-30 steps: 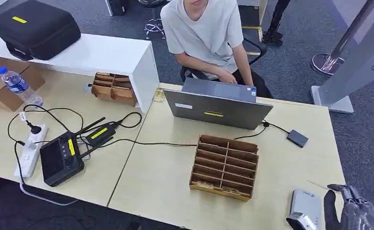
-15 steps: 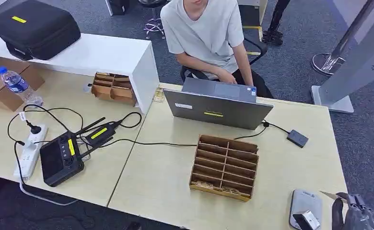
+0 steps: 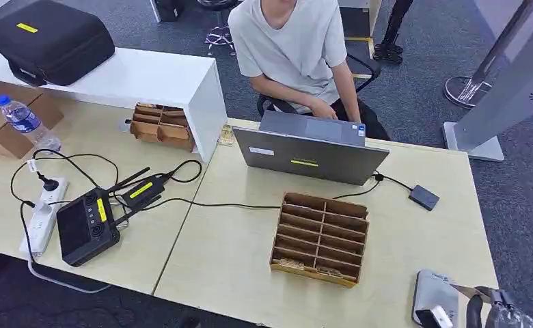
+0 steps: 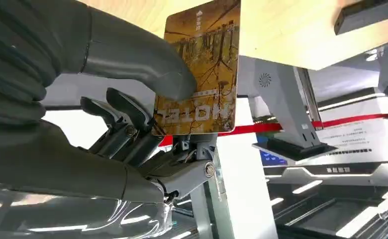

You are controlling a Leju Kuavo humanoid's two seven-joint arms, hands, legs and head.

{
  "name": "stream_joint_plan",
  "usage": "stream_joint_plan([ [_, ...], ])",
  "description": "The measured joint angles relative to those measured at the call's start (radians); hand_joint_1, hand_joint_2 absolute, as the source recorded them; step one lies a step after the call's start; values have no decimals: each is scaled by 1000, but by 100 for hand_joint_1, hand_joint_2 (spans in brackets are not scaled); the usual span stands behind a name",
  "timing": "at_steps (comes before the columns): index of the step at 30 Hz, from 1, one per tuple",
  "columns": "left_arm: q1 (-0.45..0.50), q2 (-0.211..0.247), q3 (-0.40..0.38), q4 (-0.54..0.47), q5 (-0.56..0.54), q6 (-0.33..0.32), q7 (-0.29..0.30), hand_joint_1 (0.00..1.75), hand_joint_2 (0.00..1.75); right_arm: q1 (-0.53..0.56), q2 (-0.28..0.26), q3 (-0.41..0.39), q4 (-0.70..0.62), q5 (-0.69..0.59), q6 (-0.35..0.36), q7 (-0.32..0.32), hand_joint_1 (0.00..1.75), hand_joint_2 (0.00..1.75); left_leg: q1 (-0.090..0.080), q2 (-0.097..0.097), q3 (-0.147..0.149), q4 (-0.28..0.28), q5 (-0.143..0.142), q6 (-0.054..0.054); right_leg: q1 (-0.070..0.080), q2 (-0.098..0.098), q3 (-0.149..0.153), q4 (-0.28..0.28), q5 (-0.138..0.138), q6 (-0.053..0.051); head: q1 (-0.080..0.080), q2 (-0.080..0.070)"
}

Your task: Pass the card to the sensor for recognition and then transmit it.

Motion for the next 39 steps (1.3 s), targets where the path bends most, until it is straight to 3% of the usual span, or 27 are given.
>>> stream_joint_plan([
  [24,-10,4,4,0,-22,-3,12,0,175,8,57,-27,100,-22,0,-41,175,175,0,4,1,0,0,0,0,4,0,0,0,0,0,0],
  [28,-15,4,4,0,-36,-5,19,0,175,3,52,-30,45,-13,-1,-59,175,175,0,4,0,0,0,0,0,3,0,0,1,0,0,0],
  [33,-19,5,4,0,-53,-9,19,0,175,-46,-10,-27,-99,-8,-2,-35,175,175,-1,5,1,1,0,0,-1,4,0,0,2,0,0,0],
  [35,-20,5,4,0,-58,-10,20,0,175,-75,-27,-27,-153,7,-2,-61,175,175,-1,6,0,1,0,0,-1,5,0,0,2,1,0,0],
  [39,-25,4,3,0,-75,-15,21,0,175,-181,-31,-54,-254,19,-1,-207,175,175,0,8,1,2,0,0,0,7,0,1,3,1,0,0],
])
